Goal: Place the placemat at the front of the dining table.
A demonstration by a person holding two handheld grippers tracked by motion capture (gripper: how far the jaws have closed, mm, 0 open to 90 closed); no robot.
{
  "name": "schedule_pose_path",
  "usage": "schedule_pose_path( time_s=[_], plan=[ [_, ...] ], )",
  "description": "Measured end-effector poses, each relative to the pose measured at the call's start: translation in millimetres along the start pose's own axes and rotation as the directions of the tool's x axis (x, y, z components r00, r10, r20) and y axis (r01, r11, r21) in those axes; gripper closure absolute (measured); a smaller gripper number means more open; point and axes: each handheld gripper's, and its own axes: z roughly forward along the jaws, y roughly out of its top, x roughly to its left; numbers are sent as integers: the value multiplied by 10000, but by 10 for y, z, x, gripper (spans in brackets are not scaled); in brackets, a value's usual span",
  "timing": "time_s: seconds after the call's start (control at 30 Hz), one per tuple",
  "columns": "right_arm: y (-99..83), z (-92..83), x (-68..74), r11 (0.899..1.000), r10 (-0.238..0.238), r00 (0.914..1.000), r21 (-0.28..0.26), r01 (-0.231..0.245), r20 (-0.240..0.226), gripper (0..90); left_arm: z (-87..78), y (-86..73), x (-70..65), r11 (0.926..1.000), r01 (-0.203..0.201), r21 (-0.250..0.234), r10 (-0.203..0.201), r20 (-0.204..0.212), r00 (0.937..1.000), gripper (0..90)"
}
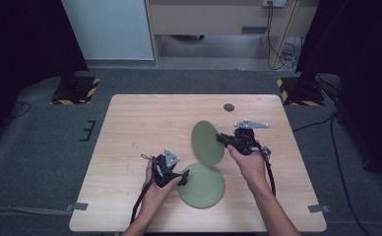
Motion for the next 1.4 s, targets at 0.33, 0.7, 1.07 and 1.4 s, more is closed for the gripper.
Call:
schedule_pose_path(
  time_s=[0.33,0.7,1.07,1.4],
  plan=[
    [425,203,-24,9995,-297,9953,-75,305,926,861,-40,7,61,9999,117,-95,-118,-58,9999,41],
    [698,498,-22,9995,-302,9934,79,295,1106,861,-58,6,91,9997,195,-119,-195,-62,9998,42],
    [559,790,-576,9887,1482,9767,13,-1502,1553,860,-97,-18,155,9993,332,-170,-334,-124,9994,41],
    [20,901,-1201,9678,2054,9370,834,-2373,2826,856,-98,-68,331,9985,545,76,-541,-437,9976,42]
  ],
)
